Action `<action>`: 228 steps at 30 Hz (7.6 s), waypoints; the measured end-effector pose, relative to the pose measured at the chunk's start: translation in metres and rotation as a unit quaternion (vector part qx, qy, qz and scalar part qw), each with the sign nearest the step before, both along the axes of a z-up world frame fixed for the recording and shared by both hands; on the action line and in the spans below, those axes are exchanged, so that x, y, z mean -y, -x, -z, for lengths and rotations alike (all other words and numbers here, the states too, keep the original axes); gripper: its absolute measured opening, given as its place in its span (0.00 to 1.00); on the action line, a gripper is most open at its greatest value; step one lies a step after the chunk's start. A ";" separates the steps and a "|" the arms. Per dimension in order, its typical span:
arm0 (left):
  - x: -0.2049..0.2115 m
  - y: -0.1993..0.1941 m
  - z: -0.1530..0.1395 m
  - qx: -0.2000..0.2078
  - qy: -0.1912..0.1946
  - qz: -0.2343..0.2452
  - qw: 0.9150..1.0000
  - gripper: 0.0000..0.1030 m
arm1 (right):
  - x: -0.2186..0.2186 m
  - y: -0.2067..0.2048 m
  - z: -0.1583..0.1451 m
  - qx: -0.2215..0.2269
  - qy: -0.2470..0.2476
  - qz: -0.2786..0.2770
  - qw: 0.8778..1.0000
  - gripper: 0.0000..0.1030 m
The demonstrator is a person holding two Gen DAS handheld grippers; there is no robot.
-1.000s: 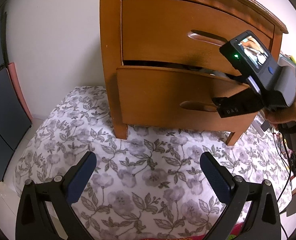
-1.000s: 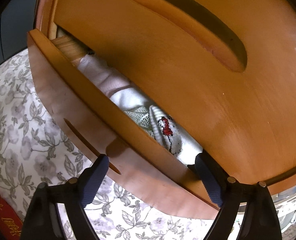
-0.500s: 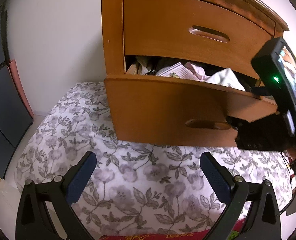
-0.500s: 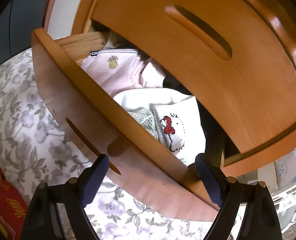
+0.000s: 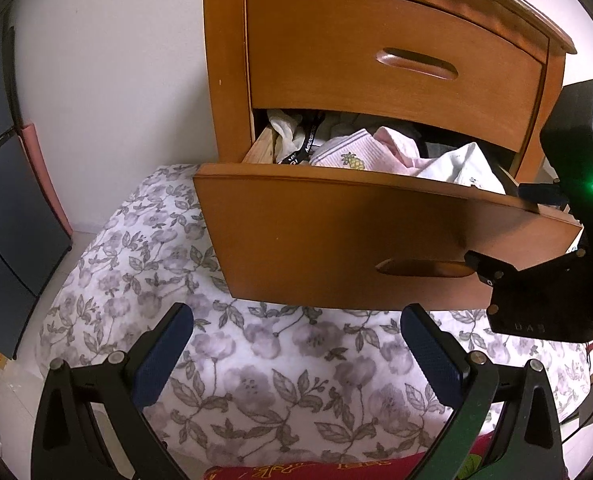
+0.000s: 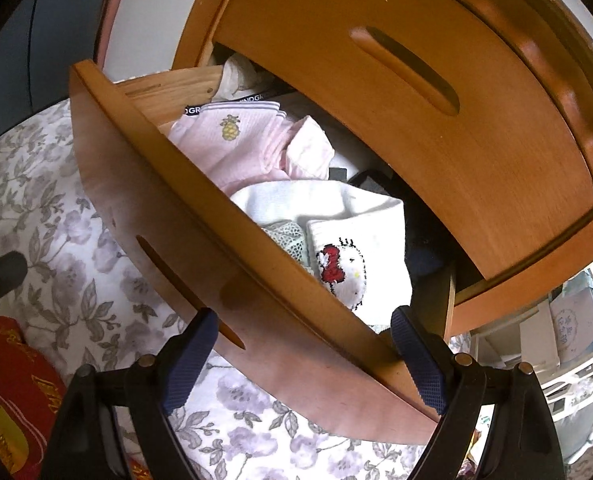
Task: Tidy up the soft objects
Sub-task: 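Pull the lower drawer outward with the right gripper, then release the drawer front and back the right gripper away, then reach the left gripper into the open drawer toward the pink sock, then close the left gripper on the pink pineapple-print sock, then lift the pink sock up out of the drawer with the left gripper, then lower the pink sock onto the bedspread and open the left gripper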
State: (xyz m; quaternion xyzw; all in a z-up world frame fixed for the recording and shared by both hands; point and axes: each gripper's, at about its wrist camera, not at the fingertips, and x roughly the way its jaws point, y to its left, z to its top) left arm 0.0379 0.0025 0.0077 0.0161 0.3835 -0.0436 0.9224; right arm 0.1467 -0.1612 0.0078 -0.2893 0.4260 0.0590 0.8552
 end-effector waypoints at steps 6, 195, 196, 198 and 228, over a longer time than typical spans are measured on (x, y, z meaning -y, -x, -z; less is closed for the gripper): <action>0.000 0.001 -0.001 0.000 0.001 0.000 1.000 1.00 | -0.001 0.008 -0.002 0.004 -0.006 0.002 1.000 0.87; -0.053 0.071 -0.168 0.146 0.171 0.060 0.973 0.14 | 0.070 0.104 -0.023 0.131 -0.280 0.265 0.913 1.00; -0.053 0.073 -0.168 0.148 0.169 0.059 0.973 0.13 | 0.069 0.104 -0.023 0.132 -0.279 0.265 0.913 1.00; -0.054 0.079 -0.169 0.147 0.162 0.060 0.974 0.14 | 0.069 0.105 -0.024 0.134 -0.277 0.264 0.914 1.00; 0.000 0.029 0.003 -0.122 0.140 0.070 0.980 0.14 | 0.068 0.103 -0.021 0.126 -0.273 0.263 0.917 1.00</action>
